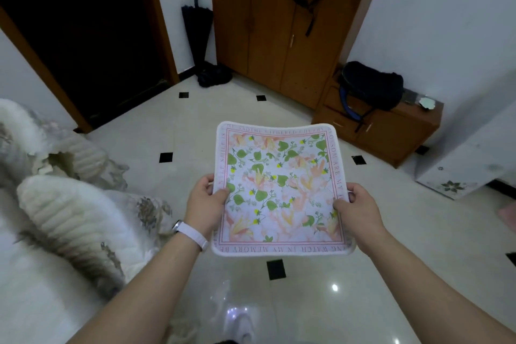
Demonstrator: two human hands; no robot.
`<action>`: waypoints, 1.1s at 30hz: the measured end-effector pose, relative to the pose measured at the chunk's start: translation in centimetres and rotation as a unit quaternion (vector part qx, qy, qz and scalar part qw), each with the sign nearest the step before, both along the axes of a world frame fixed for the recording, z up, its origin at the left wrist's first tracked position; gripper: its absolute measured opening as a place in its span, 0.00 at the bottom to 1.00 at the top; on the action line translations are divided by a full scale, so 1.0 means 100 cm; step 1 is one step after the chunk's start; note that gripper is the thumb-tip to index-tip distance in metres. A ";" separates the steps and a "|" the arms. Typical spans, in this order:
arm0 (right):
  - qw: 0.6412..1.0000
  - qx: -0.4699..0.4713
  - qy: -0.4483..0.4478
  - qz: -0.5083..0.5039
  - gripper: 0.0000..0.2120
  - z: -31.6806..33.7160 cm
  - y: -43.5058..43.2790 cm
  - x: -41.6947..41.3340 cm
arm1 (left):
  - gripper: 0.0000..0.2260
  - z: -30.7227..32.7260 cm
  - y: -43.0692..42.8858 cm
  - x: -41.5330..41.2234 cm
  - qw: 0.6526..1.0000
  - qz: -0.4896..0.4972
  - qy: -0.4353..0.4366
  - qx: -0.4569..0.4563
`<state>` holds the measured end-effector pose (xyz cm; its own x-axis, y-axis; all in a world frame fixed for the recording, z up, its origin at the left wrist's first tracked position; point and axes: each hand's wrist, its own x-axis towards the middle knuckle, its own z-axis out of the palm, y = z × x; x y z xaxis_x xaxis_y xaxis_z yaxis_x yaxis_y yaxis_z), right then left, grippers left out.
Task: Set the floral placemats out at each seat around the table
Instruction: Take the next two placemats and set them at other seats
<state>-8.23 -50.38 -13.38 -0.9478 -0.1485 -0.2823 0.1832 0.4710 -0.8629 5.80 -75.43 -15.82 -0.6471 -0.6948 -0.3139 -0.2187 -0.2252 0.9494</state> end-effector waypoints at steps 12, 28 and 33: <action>0.994 -0.023 -0.031 0.107 0.14 -0.031 -0.125 -0.125 | 0.09 -0.011 -0.095 -0.072 0.995 0.094 -0.029 0.004; 0.938 -0.058 -0.056 0.336 0.13 -0.021 -0.347 -0.319 | 0.08 0.021 -0.199 -0.191 0.946 0.322 -0.036 -0.015; 0.910 -0.060 -0.084 0.401 0.13 -0.023 -0.419 -0.301 | 0.07 0.026 -0.239 -0.163 0.923 0.379 -0.062 -0.035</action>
<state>-38.33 -92.28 -15.71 -0.4663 -0.8125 -0.3498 -0.0439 0.4162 -0.9082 -10.50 -99.33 -13.22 0.0714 -0.9545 -0.2895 -0.1317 -0.2967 0.9459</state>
